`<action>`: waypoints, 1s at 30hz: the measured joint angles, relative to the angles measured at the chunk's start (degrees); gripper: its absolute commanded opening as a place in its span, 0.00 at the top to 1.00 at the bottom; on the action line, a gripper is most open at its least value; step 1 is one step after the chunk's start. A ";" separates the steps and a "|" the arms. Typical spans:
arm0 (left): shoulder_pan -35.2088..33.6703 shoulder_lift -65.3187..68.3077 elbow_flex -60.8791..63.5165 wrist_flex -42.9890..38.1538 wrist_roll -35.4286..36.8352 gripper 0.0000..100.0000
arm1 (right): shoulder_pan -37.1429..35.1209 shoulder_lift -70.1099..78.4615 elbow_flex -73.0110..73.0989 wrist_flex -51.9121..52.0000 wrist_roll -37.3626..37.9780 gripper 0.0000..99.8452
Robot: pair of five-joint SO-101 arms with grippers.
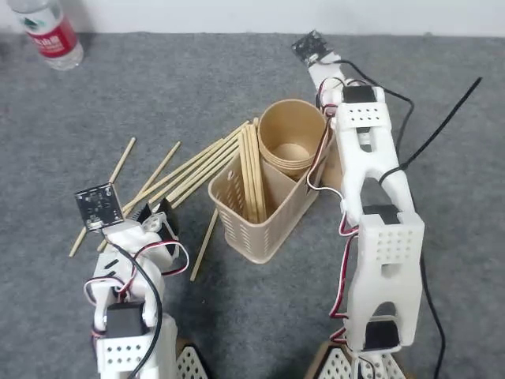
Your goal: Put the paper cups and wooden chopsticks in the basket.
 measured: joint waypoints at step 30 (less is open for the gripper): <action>0.09 0.00 0.00 0.00 0.00 0.89 | 27.69 -24.79 0.70 40.00 17.76 0.95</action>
